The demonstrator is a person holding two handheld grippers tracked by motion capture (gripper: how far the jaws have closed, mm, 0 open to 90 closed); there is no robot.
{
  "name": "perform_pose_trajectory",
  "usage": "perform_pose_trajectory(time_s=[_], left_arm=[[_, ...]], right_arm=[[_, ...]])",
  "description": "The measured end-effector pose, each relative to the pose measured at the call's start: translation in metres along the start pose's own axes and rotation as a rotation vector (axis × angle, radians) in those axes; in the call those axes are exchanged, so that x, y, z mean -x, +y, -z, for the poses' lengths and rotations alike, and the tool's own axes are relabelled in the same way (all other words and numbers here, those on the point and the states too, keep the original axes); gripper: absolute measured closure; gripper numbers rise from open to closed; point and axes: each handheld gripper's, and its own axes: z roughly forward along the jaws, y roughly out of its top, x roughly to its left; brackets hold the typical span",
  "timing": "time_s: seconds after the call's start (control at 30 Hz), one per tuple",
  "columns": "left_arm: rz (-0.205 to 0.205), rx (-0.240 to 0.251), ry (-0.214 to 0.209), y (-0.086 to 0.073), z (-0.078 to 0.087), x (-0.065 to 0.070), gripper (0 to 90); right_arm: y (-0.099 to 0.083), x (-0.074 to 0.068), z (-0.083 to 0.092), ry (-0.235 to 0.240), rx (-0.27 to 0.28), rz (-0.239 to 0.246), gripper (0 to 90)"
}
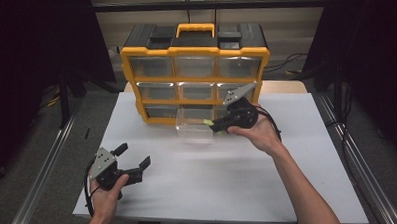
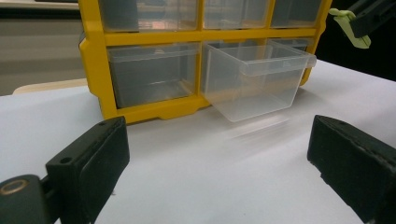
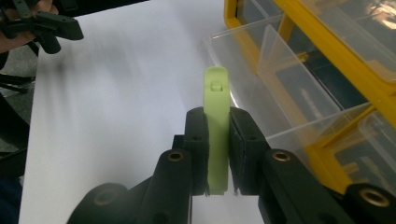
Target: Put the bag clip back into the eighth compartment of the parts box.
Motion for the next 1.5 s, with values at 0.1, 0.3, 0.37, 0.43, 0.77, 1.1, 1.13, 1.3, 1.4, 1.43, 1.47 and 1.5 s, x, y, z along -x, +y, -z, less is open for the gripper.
perform_pose_trajectory(time_s=[0.1,0.3,0.37,0.43,0.77,1.1,1.13,1.3,1.4,1.43,1.47,1.5], left_arm=[[0.001,0.001,-0.003,0.000,0.000,0.000,5.7],[0.001,0.000,0.005,0.000,0.001,-0.001,5.7],[0.002,0.001,0.000,0.000,0.001,-0.001,5.7],[0.000,0.004,-0.003,0.001,0.001,-0.001,5.7],[-0.002,0.003,-0.003,0.000,0.001,-0.001,5.7],[0.000,0.004,0.004,0.000,0.001,-0.001,5.7],[0.000,0.004,0.004,0.000,0.001,-0.001,5.7],[-0.006,0.000,0.005,0.000,0.001,-0.001,5.7],[-0.012,-0.001,0.002,0.000,0.001,-0.001,5.7],[-0.013,0.000,0.001,0.000,0.001,-0.001,5.7],[-0.010,0.004,-0.009,0.000,0.001,-0.001,5.7],[-0.008,0.008,-0.007,0.000,0.001,-0.001,5.7]], right_arm=[[0.005,0.003,-0.001,0.000,-0.004,0.002,78.9],[0.015,0.007,0.001,0.003,0.008,-0.001,78.9],[0.019,0.008,0.001,0.004,0.011,0.002,78.9],[0.024,0.008,0.001,0.002,0.006,0.006,78.9],[0.041,0.012,0.001,0.011,0.009,0.019,78.9],[0.056,0.014,-0.006,-0.002,-0.015,0.034,78.9],[0.057,0.014,-0.007,-0.002,-0.019,0.034,78.9],[0.062,0.015,-0.007,-0.013,-0.035,0.043,78.9],[0.065,0.016,-0.009,-0.021,-0.053,0.045,78.9],[0.066,0.017,-0.010,-0.025,-0.057,0.040,78.9],[0.067,0.018,-0.011,-0.025,-0.061,0.040,78.9],[0.067,0.019,-0.012,-0.030,-0.065,0.038,78.9]])
